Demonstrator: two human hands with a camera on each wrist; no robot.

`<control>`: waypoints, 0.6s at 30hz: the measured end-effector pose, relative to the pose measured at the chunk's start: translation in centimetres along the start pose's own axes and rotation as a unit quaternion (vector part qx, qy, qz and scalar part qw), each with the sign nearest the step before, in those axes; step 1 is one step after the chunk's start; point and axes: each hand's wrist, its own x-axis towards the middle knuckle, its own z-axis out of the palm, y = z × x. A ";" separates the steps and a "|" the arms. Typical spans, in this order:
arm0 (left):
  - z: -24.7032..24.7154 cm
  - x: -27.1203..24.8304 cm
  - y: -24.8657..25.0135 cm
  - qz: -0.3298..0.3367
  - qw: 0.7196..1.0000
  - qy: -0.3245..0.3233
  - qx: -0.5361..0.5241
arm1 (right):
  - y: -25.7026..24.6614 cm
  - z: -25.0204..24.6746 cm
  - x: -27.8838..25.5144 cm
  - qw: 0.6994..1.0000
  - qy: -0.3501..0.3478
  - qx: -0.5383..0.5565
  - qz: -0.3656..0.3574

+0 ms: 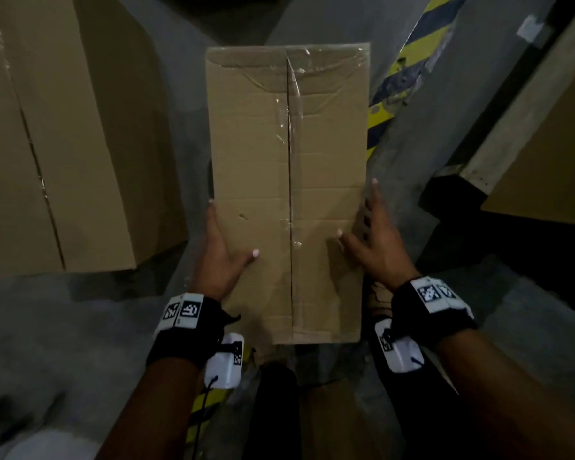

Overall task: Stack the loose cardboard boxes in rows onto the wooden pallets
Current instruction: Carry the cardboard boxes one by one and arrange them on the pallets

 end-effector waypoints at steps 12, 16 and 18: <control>2.1 -1.5 4.0 -0.055 0.994 0.069 0.059 | -3.7 -1.2 -2.1 0.996 -0.022 -0.059 0.069; 0.2 -5.0 5.6 -0.030 0.995 0.068 0.066 | -6.8 -3.1 -5.0 0.996 0.009 -0.065 0.067; -1.1 -7.7 7.2 -0.005 0.997 0.056 0.050 | -9.5 -4.7 -6.8 0.995 0.026 -0.069 0.060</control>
